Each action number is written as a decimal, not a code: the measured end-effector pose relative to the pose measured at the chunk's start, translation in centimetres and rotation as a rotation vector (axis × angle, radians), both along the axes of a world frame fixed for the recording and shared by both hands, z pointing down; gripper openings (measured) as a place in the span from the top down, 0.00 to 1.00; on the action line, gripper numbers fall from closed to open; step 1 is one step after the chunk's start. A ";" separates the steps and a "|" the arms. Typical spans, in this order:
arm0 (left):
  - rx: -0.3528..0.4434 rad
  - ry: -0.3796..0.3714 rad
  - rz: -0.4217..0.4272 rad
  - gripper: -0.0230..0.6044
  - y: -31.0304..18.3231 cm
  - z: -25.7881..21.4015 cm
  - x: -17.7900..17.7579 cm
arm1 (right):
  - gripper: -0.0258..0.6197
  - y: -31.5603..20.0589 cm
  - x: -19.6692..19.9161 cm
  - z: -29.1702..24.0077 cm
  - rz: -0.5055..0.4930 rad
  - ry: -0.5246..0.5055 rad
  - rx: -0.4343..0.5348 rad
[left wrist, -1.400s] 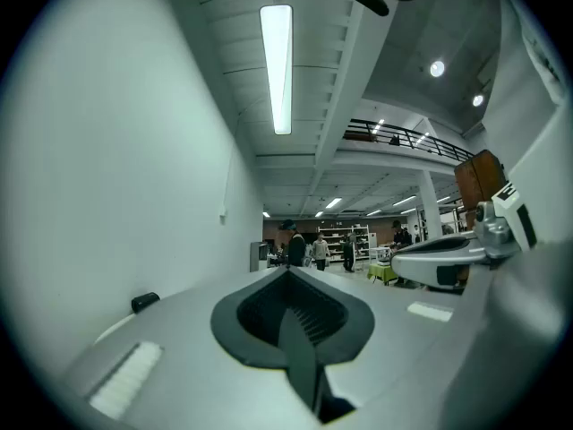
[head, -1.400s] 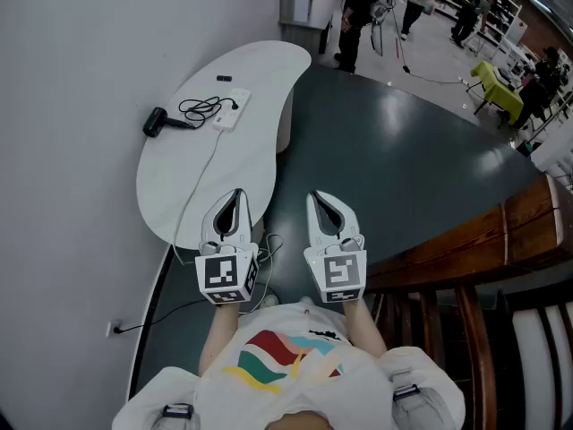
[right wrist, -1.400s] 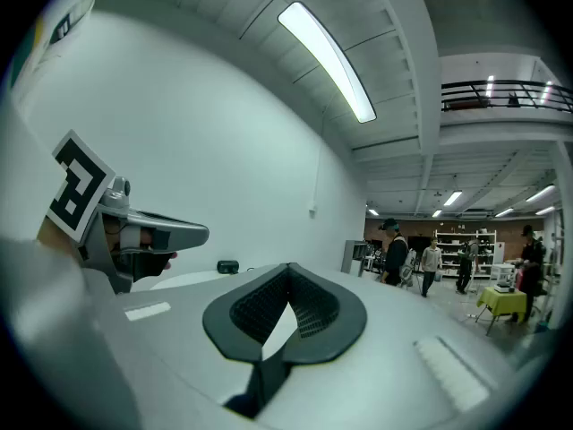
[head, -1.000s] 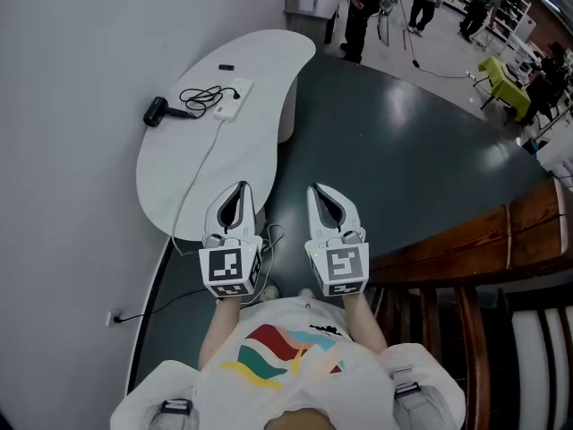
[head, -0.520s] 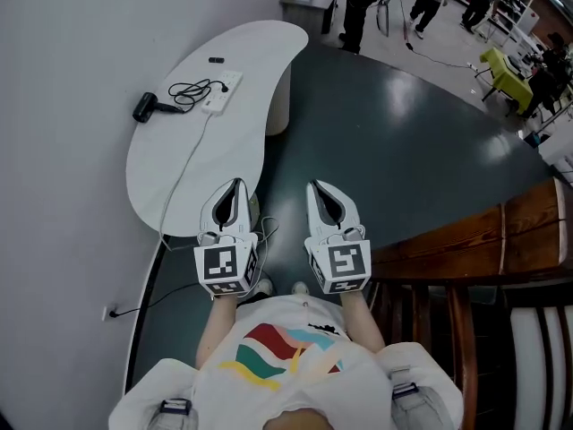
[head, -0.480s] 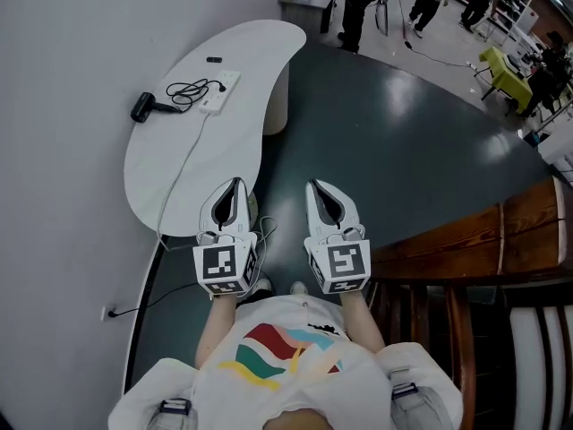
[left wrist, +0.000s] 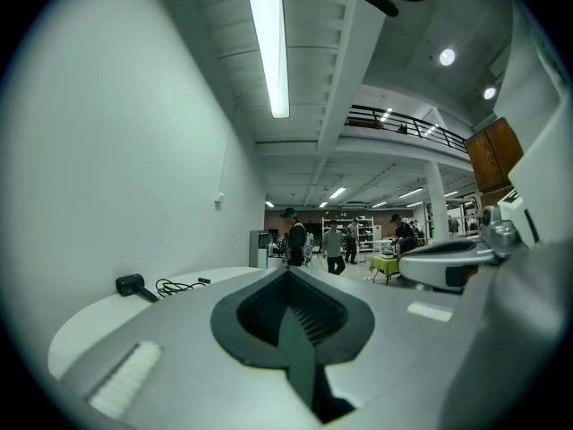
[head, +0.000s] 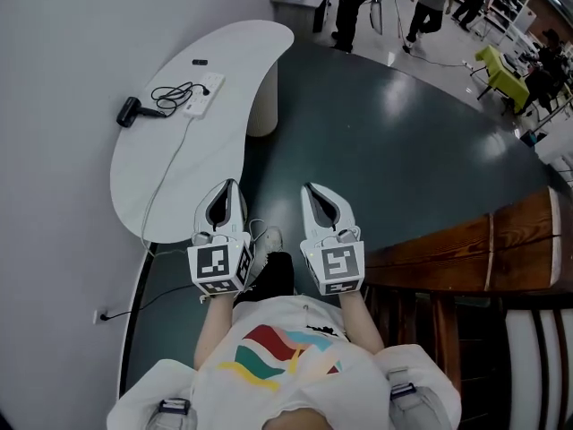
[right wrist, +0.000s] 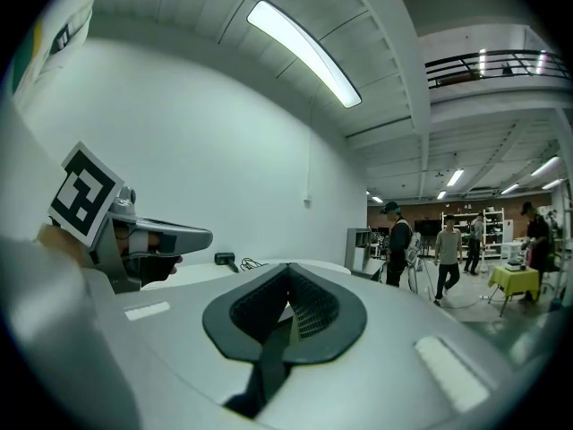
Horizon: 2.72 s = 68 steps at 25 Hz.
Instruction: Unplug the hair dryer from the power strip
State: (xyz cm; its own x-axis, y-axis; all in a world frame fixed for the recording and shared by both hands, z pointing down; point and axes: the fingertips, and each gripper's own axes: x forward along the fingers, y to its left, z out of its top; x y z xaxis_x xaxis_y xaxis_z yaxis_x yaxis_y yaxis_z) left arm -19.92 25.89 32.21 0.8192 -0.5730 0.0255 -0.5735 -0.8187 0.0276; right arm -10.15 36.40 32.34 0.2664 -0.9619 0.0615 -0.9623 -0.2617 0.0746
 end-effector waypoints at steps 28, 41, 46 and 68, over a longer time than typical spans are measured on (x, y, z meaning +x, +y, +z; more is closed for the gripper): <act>-0.034 -0.006 -0.176 0.96 -34.1 0.9 21.6 | 0.94 -37.0 22.6 -1.7 -0.220 0.024 -0.040; -0.033 -0.008 -0.542 0.97 -41.3 0.7 17.2 | 0.94 -48.2 22.2 -1.1 -0.553 -0.020 -0.040; -0.024 -0.013 -0.694 0.96 -42.5 0.1 13.7 | 0.94 -50.6 20.5 -1.8 -0.674 -0.008 -0.028; -0.289 -0.456 -0.437 0.72 -45.6 13.3 12.1 | 0.94 -53.2 16.7 1.8 -0.807 -0.053 -0.122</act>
